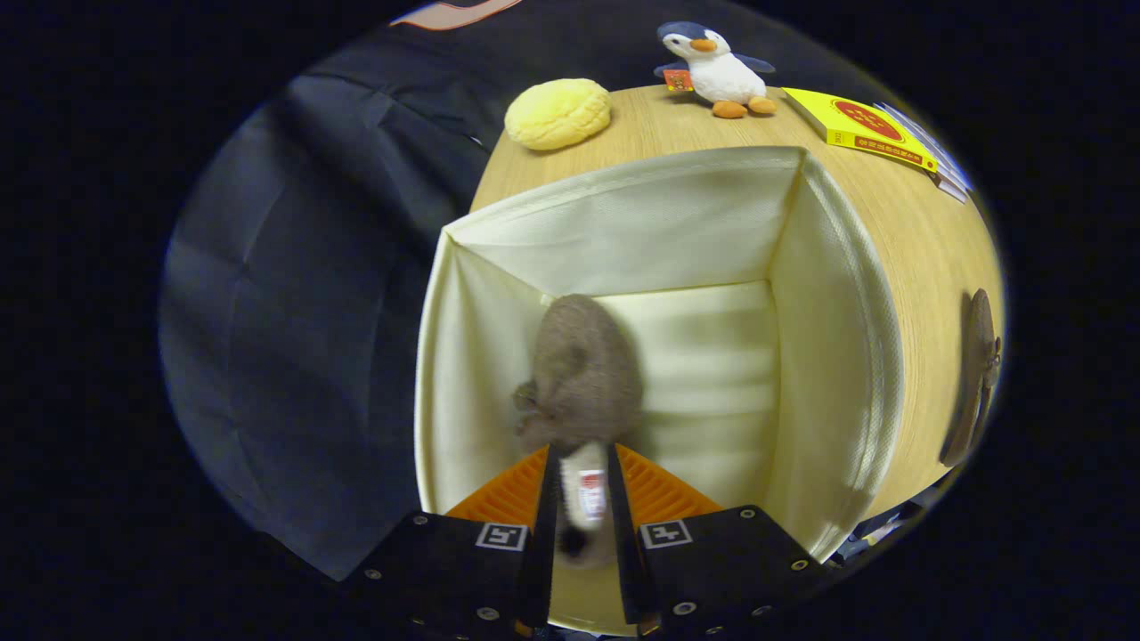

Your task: Open the storage box then place both shoes into the box .Put the left shoe in first, then the right shoe, with the right side of both shoes facing outward in a uniform manner.

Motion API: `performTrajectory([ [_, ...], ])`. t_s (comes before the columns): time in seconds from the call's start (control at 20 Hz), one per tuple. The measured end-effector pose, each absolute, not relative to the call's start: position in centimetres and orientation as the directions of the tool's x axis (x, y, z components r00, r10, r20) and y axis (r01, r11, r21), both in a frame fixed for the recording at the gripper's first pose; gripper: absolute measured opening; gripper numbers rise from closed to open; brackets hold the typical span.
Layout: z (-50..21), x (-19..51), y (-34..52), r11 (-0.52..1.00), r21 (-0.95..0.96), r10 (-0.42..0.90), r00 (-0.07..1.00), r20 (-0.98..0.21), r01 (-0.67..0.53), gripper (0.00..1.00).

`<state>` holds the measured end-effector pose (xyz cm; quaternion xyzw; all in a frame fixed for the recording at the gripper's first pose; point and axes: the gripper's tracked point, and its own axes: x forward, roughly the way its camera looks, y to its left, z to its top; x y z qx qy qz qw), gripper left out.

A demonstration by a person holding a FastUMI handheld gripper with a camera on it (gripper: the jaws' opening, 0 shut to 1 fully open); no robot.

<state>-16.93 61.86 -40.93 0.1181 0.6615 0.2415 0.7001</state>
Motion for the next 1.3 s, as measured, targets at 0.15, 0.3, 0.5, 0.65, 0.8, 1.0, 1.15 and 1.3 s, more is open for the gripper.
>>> performTrajectory([
  [0.15, -37.9, -17.1, 61.4, 0.801, 0.561, 0.575, 0.008, -0.818, -0.209, 0.46],
  [0.3, -34.7, -16.2, 59.3, 0.765, 0.59, 0.622, 0.059, -0.78, -0.259, 0.6],
  [0.5, -31.5, -14.3, 54.8, 0.731, 0.611, 0.669, 0.141, -0.73, -0.304, 0.75],
  [0.65, -31.2, -12.9, 49.8, 0.742, 0.606, 0.663, 0.184, -0.725, -0.286, 0.79],
  [0.8, -32.0, -11.1, 43.6, 0.784, 0.558, 0.618, 0.262, -0.741, -0.272, 0.82],
  [1.0, -34.7, -9.6, 34.4, 0.864, 0.446, 0.502, 0.367, -0.783, -0.231, 0.97],
  [1.15, -37.9, -8.9, 27.4, 0.926, 0.339, 0.376, 0.41, -0.831, -0.164, 0.98],
  [1.3, -40.4, -9.1, 22.7, 0.951, 0.278, 0.308, 0.419, -0.854, -0.133, 0.98],
])
